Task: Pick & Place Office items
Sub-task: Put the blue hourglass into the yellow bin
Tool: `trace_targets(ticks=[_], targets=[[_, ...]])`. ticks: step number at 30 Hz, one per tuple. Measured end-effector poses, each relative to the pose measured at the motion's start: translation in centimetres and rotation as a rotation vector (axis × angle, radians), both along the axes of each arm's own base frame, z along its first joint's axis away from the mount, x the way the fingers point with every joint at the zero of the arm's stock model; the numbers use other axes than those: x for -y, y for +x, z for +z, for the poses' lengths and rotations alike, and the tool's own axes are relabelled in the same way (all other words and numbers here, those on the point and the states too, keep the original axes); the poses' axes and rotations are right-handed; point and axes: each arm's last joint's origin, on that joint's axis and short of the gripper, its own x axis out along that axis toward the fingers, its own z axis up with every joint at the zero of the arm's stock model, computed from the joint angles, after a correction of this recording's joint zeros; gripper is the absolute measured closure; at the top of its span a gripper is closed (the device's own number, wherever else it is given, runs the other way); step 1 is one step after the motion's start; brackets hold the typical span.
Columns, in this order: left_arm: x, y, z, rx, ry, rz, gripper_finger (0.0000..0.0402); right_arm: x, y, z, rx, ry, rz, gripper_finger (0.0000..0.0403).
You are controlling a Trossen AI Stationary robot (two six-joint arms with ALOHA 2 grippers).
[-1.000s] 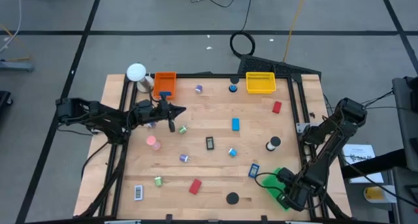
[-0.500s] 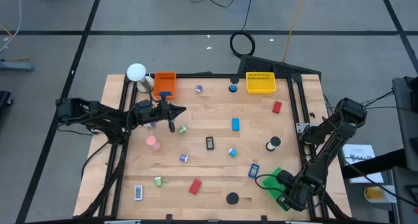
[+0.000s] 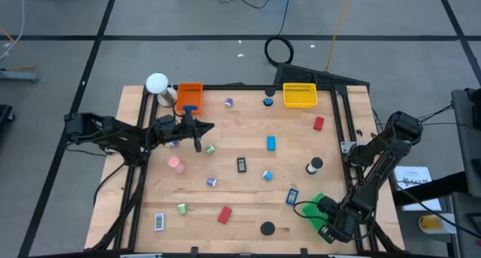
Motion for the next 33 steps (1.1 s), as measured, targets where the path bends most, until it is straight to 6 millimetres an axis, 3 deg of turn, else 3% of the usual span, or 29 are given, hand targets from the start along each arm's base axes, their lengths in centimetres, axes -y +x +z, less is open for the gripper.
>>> trace_targets(ticks=[7, 14, 27, 30, 33], targets=[[-0.1, 0.3, 0.4, 0.011, 0.018, 0.002, 0.0396, 1.3, 0.3, 2.6, 0.030, -0.080, 0.041, 0.0403], [0.2, 0.5, 0.4, 0.003, 0.052, -0.023, 0.0391, 3.0, 1.3, 4.6, 0.350, -0.266, 0.144, 0.0403], [0.8, 0.7, 0.5, 0.000, 0.080, -0.054, 0.0382, 6.2, 5.4, 5.0, 0.778, -0.843, 0.287, 0.0403], [0.8, 0.7, 0.5, 0.000, 0.078, -0.055, 0.0388, 7.3, 6.6, 4.7, 0.821, -0.969, 0.258, 0.0403], [0.8, 0.7, 0.5, 0.001, 0.073, -0.054, 0.0398, 8.9, 8.1, 4.5, 0.788, -0.964, 0.222, 0.0403]])
